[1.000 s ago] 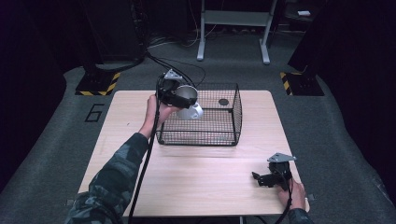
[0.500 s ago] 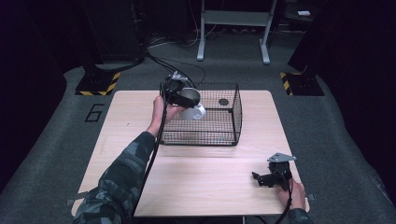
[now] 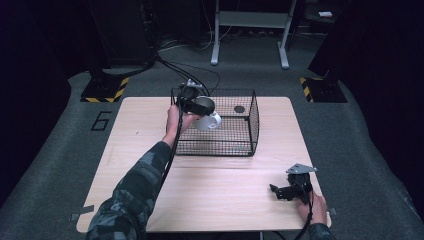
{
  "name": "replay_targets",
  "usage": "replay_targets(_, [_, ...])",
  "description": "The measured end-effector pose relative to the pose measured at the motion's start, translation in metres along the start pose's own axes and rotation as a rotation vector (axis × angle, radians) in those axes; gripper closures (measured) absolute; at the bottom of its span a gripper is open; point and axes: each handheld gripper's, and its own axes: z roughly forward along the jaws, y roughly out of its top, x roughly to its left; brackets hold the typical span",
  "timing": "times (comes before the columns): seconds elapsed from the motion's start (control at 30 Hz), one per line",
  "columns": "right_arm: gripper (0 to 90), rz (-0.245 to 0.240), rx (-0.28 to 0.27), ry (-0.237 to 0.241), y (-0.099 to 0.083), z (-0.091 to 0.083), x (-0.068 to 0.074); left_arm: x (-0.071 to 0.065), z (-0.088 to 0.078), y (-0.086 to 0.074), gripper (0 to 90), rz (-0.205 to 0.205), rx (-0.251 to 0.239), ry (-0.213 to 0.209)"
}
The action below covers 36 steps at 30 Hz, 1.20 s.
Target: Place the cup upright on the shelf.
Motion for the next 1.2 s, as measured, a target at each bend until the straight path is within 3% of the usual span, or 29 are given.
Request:
replay_targets(0.8, [0.0,-0.004,0.009,0.003,0.000,0.000,0.000,0.000,0.029,-0.008,6.2,-0.009,0.073,-0.003])
replay_targets(1.2, [0.0,0.005,0.005,-0.001,0.000,0.000,0.000,-0.006,0.041,-0.013,6.2,-0.016,0.107,-0.005])
